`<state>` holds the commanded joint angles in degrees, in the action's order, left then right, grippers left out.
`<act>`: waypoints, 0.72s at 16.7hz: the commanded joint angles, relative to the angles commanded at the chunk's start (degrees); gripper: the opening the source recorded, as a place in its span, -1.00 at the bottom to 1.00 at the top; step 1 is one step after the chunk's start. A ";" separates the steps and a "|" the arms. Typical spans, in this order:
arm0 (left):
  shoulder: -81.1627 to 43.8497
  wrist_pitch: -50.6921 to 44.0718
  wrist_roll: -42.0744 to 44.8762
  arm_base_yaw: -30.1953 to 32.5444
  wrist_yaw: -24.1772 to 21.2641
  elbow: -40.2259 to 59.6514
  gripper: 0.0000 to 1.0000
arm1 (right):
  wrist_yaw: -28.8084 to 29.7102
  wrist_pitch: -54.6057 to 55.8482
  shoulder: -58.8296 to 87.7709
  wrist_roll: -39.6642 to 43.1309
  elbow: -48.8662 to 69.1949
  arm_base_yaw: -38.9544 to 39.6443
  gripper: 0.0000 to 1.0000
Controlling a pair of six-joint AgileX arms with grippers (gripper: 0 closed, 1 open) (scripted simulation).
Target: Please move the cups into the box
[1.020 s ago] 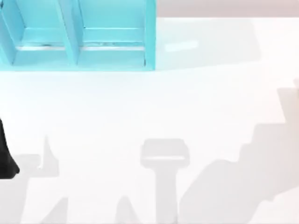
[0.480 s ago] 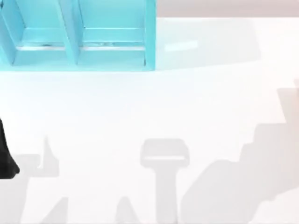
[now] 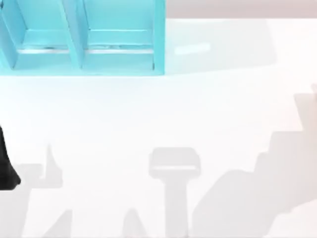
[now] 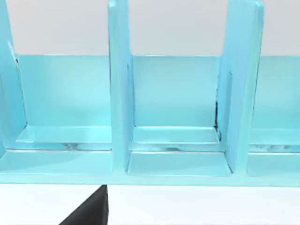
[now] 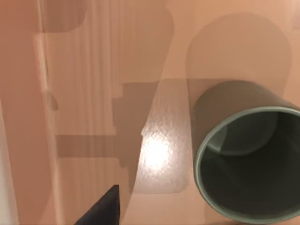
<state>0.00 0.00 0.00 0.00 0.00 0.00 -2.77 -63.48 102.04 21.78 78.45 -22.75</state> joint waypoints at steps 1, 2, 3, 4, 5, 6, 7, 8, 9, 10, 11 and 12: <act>0.00 0.00 0.00 0.00 0.00 0.00 1.00 | 0.00 0.00 0.00 0.00 0.00 0.00 1.00; 0.00 0.00 0.00 0.00 0.00 0.00 1.00 | 0.00 0.00 0.00 0.00 0.00 0.00 1.00; 0.00 0.00 0.00 0.00 0.00 0.00 1.00 | 0.00 0.00 0.00 0.00 0.00 0.00 1.00; 0.00 0.00 0.00 0.00 0.00 0.00 1.00 | 0.00 -0.01 -0.03 0.00 0.01 0.11 1.00; 0.00 0.00 0.00 0.00 0.00 0.00 1.00 | 0.00 -0.17 -0.02 -0.01 0.17 0.10 1.00; 0.00 0.00 0.00 0.00 0.00 0.00 1.00 | -0.01 -0.90 0.04 -0.01 0.93 0.06 1.00; 0.00 0.00 0.00 0.00 0.00 0.00 1.00 | -0.01 -2.17 0.12 -0.01 2.27 0.00 1.00; 0.00 0.00 0.00 0.00 0.00 0.00 1.00 | -0.02 -3.92 0.21 0.02 4.09 -0.06 1.00; 0.00 0.00 0.00 0.00 0.00 0.00 1.00 | -0.04 -6.00 0.33 0.04 6.30 -0.12 1.00; 0.00 0.00 0.00 0.00 0.00 0.00 1.00 | -0.07 -8.31 0.46 0.07 8.77 -0.18 1.00; 0.00 0.00 0.00 0.00 0.00 0.00 1.00 | -0.10 -10.76 0.56 0.11 11.40 -0.22 1.00; 0.00 0.00 0.00 0.00 0.00 0.00 1.00 | -0.12 -13.28 0.61 0.14 14.01 -0.23 1.00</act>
<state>0.00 0.00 0.00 0.00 0.00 0.00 -2.89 -76.77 102.65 21.93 92.46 -22.98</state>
